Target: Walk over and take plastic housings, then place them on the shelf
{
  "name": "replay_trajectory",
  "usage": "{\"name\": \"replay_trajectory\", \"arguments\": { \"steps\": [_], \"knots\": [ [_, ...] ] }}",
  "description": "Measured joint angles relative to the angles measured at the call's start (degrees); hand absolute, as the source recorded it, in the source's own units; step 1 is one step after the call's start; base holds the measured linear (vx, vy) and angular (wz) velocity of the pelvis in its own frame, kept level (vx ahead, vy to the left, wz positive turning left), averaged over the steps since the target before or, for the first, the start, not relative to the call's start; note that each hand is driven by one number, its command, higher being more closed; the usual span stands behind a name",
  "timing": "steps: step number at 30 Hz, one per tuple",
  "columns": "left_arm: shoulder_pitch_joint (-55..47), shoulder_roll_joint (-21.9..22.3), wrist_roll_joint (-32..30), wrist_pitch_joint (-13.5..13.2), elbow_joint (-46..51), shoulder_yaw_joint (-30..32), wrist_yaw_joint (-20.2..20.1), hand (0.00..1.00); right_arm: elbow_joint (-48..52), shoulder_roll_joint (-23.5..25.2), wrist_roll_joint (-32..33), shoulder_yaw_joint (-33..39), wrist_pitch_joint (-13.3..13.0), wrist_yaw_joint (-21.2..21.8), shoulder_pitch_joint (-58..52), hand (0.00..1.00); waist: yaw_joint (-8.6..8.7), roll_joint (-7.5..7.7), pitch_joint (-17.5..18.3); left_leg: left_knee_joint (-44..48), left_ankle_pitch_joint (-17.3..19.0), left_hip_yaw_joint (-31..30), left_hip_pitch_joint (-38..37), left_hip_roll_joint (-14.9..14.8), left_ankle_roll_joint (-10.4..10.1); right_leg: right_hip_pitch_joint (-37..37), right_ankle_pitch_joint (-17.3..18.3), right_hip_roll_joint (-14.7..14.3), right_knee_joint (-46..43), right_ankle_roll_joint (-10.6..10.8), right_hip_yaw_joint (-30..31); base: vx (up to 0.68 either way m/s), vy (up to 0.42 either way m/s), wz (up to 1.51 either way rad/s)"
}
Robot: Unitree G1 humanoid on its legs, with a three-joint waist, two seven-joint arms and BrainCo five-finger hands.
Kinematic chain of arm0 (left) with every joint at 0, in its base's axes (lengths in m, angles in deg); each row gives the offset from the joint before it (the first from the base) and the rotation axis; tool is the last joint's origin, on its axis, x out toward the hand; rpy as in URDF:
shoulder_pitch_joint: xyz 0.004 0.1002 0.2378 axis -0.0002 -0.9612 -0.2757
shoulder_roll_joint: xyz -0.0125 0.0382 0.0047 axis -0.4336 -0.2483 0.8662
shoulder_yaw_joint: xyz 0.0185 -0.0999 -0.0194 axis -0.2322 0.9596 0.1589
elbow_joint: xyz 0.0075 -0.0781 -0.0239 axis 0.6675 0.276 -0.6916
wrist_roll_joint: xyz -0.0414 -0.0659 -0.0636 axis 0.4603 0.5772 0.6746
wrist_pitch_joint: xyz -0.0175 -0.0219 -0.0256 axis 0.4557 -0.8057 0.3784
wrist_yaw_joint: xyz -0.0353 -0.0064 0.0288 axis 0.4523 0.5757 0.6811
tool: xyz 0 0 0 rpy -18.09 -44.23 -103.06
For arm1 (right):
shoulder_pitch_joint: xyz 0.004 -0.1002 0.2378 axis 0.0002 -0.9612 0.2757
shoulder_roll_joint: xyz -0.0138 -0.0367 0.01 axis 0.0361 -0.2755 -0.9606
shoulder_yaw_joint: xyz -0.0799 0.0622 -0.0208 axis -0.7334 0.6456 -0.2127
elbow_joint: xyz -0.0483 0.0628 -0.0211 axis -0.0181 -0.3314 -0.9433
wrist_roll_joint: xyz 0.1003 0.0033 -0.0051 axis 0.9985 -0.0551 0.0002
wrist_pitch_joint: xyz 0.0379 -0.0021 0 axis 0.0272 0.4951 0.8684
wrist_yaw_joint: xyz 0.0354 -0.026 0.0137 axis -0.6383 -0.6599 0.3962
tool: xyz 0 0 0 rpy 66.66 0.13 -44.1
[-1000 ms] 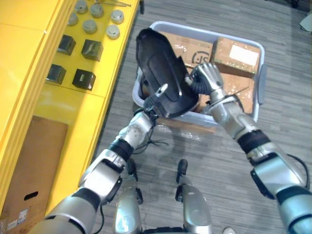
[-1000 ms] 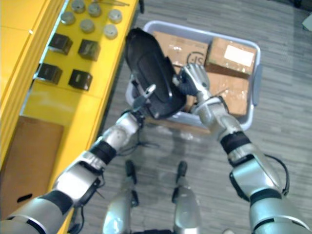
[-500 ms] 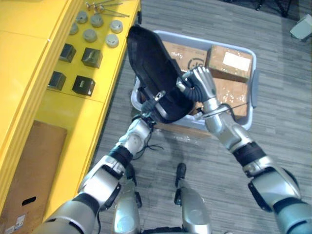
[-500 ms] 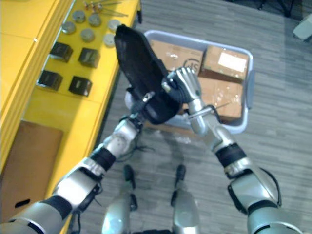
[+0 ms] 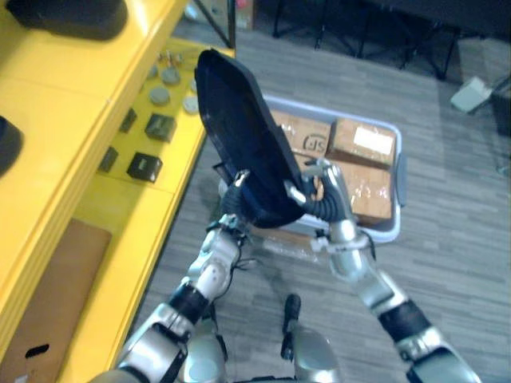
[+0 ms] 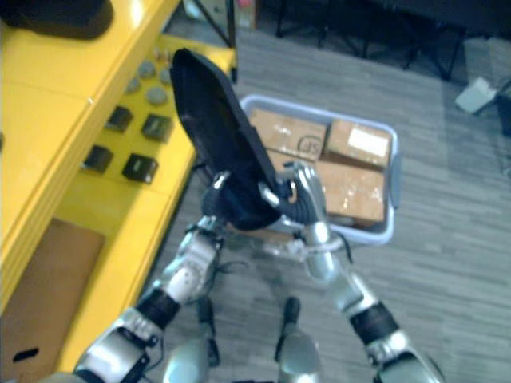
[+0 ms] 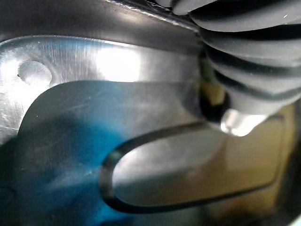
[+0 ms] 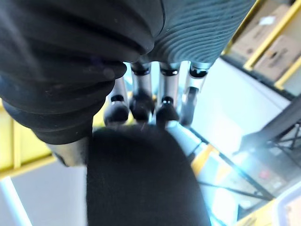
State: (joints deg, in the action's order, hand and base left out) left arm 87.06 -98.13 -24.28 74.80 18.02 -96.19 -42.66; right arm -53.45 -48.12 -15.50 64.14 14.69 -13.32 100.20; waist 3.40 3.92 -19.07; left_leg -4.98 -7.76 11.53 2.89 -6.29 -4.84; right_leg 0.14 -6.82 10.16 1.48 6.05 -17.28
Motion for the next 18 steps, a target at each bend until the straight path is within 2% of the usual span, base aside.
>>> {"name": "replay_trajectory", "arguments": {
  "steps": [2, 3, 4, 5, 7, 9, 11, 14, 16, 18],
  "knots": [
    [-5.5, 0.5, -8.4, 0.5, 8.5, 4.2, 3.4, 1.00, 3.3, 1.4, 3.1, 0.9, -0.5, 1.1, -5.3, 0.00, -0.48, -0.64, 2.7, 0.0, 0.2, 0.1, -1.0, 0.1, -0.2, -1.0, 0.3, 0.0, 0.1, 0.1, 0.0, 0.09, 0.003, -0.01],
    [-6.5, 0.8, -9.7, 0.6, 10.1, 4.8, 4.0, 1.00, 4.3, 1.8, 3.9, 1.2, -0.6, 1.3, -6.2, 0.00, -0.65, -0.84, 2.9, 0.0, 0.2, 0.1, -1.6, 0.1, -0.2, -1.6, 0.4, 0.1, 0.2, 0.2, -0.1, 0.00, 0.000, 0.00],
    [-9.2, 1.4, -14.7, 1.0, 13.7, 6.7, 5.8, 1.00, 6.6, 3.0, 7.6, 2.6, -1.2, 2.7, -8.2, 0.00, -1.08, -1.48, 3.9, -0.1, 0.8, 0.1, -2.6, 0.2, -0.4, -2.5, 1.1, 0.2, 0.2, 0.3, -0.2, 0.00, 0.000, 0.00],
    [-10.5, 1.7, -16.6, 1.0, 14.9, 7.5, 6.4, 1.00, 7.2, 3.3, 9.4, 3.5, -1.5, 3.2, -8.9, 0.00, -1.17, -1.80, 4.6, -0.1, 0.9, 0.1, -2.6, 0.2, -0.3, -2.5, 1.1, 0.2, 0.2, 0.4, -0.3, 0.00, 0.000, 0.00],
    [-15.3, 2.2, -22.3, 1.9, 17.4, 10.7, 9.0, 1.00, 9.5, 3.7, 18.7, 8.3, -2.2, 6.1, -11.2, 0.00, -1.23, -3.06, 6.2, -0.1, 1.1, 0.1, -3.3, 0.2, -0.3, -3.4, 1.5, 0.2, 0.2, 0.5, -0.6, 0.00, 0.000, 0.00],
    [-18.6, 2.3, -25.1, 3.0, 17.7, 12.9, 10.4, 1.00, 10.7, 3.9, 23.7, 11.2, -3.3, 7.2, -12.2, 0.00, -1.18, -3.60, 7.0, -0.1, 1.1, 0.2, -4.0, 0.1, -0.3, -4.2, 1.5, 0.1, 0.4, 0.6, -0.9, 0.00, 0.000, 0.00],
    [-21.3, 2.4, -27.6, 4.3, 17.7, 13.8, 12.1, 1.00, 12.6, 4.4, 28.0, 13.1, -4.9, 8.3, -13.4, 0.00, -1.16, -3.73, 7.9, -0.1, 1.1, 0.4, -4.1, 0.0, -0.3, -4.3, 1.5, -0.1, 0.8, 0.6, -1.1, -0.02, -0.005, 0.00],
    [-25.1, 2.8, -36.6, 5.2, 18.1, 15.5, 15.8, 1.00, 15.4, 5.5, 32.1, 14.8, -6.9, 9.1, -15.2, 0.00, -1.17, -3.35, 8.9, -0.1, 0.8, 1.3, -4.3, -0.4, -0.6, -4.5, 1.5, -0.3, 1.1, 0.6, -1.1, 0.00, 0.000, 0.00],
    [-27.0, 2.9, -39.1, 5.2, 19.3, 16.7, 17.6, 1.00, 16.0, 6.7, 36.0, 16.7, -7.6, 10.5, -16.7, 0.00, -1.23, -3.10, 9.1, -0.1, 0.8, 1.3, -4.9, -0.2, -0.8, -5.3, 1.6, -0.1, 1.2, 0.6, -1.2, 0.00, 0.000, 0.00],
    [-29.9, 3.2, -42.4, 4.3, 23.2, 19.8, 19.4, 1.00, 15.8, 9.0, 43.8, 19.8, -8.2, 14.0, -19.8, 0.00, -1.22, -2.72, 10.1, -0.1, 0.9, 1.3, -4.8, -0.2, -0.7, -5.3, 1.7, -0.1, 1.3, 0.4, -1.2, 0.00, 0.000, 0.00]
  ]
}}
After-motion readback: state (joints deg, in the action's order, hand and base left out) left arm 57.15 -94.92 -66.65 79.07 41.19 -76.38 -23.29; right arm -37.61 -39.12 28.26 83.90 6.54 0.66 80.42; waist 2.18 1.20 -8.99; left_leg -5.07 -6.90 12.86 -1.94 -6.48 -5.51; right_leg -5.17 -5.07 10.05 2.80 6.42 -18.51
